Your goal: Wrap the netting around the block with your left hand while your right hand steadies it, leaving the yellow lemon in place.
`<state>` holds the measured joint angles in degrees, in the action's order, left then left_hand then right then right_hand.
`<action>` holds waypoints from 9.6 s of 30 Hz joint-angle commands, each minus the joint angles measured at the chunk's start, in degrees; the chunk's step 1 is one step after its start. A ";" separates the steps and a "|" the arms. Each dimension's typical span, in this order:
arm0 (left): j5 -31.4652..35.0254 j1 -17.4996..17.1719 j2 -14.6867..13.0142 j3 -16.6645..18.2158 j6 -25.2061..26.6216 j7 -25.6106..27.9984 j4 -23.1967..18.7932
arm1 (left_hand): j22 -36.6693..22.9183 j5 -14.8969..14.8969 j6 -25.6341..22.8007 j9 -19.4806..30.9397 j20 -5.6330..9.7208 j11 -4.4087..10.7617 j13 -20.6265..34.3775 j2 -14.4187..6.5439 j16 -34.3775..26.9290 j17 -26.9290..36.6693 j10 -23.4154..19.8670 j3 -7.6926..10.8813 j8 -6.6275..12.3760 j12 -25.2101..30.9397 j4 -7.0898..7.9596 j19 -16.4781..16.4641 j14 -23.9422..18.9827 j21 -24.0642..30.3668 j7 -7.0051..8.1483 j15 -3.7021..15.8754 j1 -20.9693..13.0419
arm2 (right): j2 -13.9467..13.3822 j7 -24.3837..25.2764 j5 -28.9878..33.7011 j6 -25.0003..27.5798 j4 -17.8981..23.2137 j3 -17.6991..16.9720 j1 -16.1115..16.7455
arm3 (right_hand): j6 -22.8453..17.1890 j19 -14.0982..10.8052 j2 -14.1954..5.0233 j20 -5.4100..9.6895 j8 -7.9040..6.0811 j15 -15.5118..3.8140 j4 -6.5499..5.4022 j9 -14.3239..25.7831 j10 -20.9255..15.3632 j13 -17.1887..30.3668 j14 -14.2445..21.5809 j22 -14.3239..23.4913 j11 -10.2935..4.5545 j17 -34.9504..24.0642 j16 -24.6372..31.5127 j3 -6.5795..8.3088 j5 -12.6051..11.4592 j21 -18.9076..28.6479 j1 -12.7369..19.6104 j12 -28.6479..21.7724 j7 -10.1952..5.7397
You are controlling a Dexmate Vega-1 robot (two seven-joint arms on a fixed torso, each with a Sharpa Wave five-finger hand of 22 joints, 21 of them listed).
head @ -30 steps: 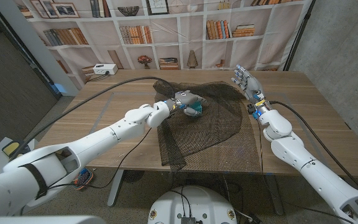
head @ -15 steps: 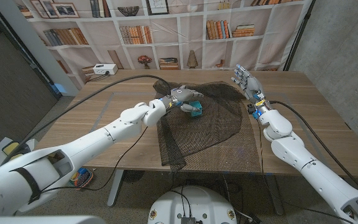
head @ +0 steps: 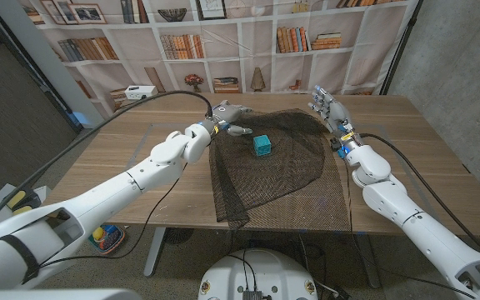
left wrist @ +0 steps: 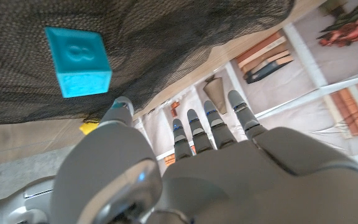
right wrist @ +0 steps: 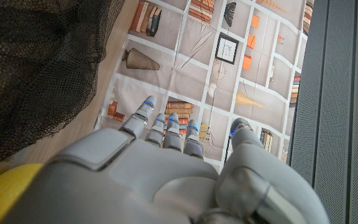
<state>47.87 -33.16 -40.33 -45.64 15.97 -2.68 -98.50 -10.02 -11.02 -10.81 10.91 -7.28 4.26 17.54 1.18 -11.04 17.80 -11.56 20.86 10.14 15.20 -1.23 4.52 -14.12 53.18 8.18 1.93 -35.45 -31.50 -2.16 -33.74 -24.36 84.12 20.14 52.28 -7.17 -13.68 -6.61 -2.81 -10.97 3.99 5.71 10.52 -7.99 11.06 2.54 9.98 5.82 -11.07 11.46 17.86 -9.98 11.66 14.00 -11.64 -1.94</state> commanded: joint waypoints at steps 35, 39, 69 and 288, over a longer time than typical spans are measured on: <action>5.19 13.48 5.82 -5.28 19.70 -10.86 17.43 | -0.11 -0.09 4.15 0.18 -1.96 -1.69 -0.13 3.51 -1.61 -2.72 1.16 -3.64 1.41 -0.63 0.44 -7.08 -1.51 -1.17 -2.22 -2.33 5.20 | 1.36 -1.41 0.02 0.75 -3.43 1.28 -3.24 | -0.07 -0.22 0.33 -0.10 -0.06 0.29 -0.03 0.21 -0.11 0.26 0.08 0.26 0.40 -0.08 -0.03 -0.20 -0.18 0.00 -0.66 0.07 -0.08; 2.18 15.76 7.32 -6.48 17.04 -9.63 21.28 | -0.11 -0.20 3.45 0.19 -2.26 -1.72 -0.19 3.84 -1.59 -2.88 0.90 -4.04 1.65 -0.56 0.61 -6.97 -1.46 -1.47 -2.49 -2.33 5.77 | 1.45 -1.50 0.04 0.76 -3.80 1.35 -3.49 | -0.08 -0.20 0.36 -0.14 -0.06 0.29 -0.04 0.20 -0.29 0.26 0.16 0.26 0.42 -0.08 -0.01 -0.22 -0.18 -0.01 -0.71 0.00 -0.06; -5.69 26.81 17.82 -19.87 5.70 -10.47 42.83 | -0.10 -1.65 10.38 0.23 -1.96 -3.30 -0.56 4.88 -0.24 -5.47 3.11 -6.05 0.55 -1.83 0.43 -10.04 2.09 -4.21 0.22 -4.75 7.08 | 1.93 -2.71 -0.74 0.32 -5.78 1.36 -4.43 | -0.50 -0.15 0.38 -0.18 -0.20 0.39 0.03 0.20 -1.51 0.26 0.20 0.26 1.13 -0.02 -0.08 -0.13 -0.22 -0.04 -0.87 -0.39 -0.03; 22.49 17.89 19.76 -27.98 -33.37 3.20 16.45 | -0.48 -11.36 -10.72 0.14 1.05 4.63 7.60 4.34 -3.17 -3.16 -13.15 -13.03 1.05 -0.19 -2.01 -6.76 -6.95 -11.98 2.25 3.47 -7.51 | -2.69 7.55 2.92 -1.44 7.34 -5.48 7.85 | 0.16 1.46 0.95 -1.93 -0.02 1.23 -1.67 0.04 -0.49 0.13 -0.02 0.27 0.51 0.07 -0.28 -1.26 -0.46 -0.32 -5.53 0.21 -1.04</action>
<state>63.68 -14.83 -20.47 -71.04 -20.17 -2.22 -81.27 -10.27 -22.11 -23.01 10.91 -6.52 9.10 25.52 5.40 -14.67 14.84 -26.12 8.24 11.80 15.84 -3.30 -2.54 -21.92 41.63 10.42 2.47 -43.01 -34.11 5.17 -30.75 -25.80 91.47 14.78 59.80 -6.45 -12.03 -5.31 -5.05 -10.59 5.19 4.04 10.41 -7.99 11.07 2.33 9.99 6.46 -10.92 11.01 16.06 -10.19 11.22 8.34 -11.02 -2.85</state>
